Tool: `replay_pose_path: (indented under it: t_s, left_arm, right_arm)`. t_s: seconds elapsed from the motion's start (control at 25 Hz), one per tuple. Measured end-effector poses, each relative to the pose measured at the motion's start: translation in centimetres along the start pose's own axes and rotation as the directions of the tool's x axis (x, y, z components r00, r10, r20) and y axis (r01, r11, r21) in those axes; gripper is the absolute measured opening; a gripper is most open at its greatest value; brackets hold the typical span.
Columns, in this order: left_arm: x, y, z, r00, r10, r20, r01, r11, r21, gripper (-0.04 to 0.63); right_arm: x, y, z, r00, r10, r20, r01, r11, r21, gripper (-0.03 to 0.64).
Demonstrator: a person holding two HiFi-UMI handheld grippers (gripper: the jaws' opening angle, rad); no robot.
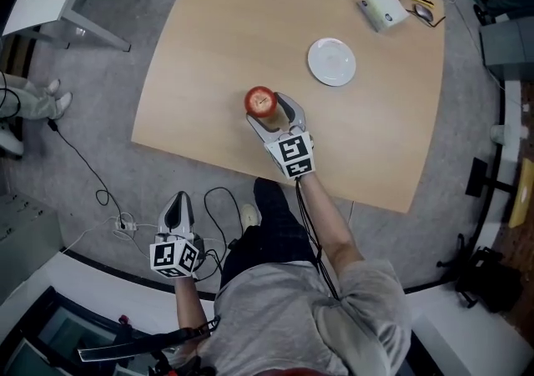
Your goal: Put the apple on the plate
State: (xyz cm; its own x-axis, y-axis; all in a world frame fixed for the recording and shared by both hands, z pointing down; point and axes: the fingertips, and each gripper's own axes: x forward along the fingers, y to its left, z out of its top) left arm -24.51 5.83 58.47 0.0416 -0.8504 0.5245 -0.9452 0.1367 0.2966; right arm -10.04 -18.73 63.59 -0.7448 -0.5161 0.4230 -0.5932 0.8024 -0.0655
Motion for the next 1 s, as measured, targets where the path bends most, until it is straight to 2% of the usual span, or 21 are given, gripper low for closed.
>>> replay_pose_path:
  t_s: [0.56, 1.0]
  left_arm:
    - [5.6, -4.3, 1.1, 0.992, -0.123, -0.032, 0.124, 0.991, 0.05, 0.02]
    - [8.2, -6.8, 1.7, 0.985, -0.164, -0.052, 0.167, 0.983, 0.077, 0.02]
  right_arm:
    - [-3.6, -8.9, 1.6, 0.983, -0.177, 0.053, 0.175, 0.983, 0.047, 0.348]
    - [-5.4, -14.1, 1.9, 0.961, -0.269, 0.071, 0.263, 0.961, 0.081, 0.348]
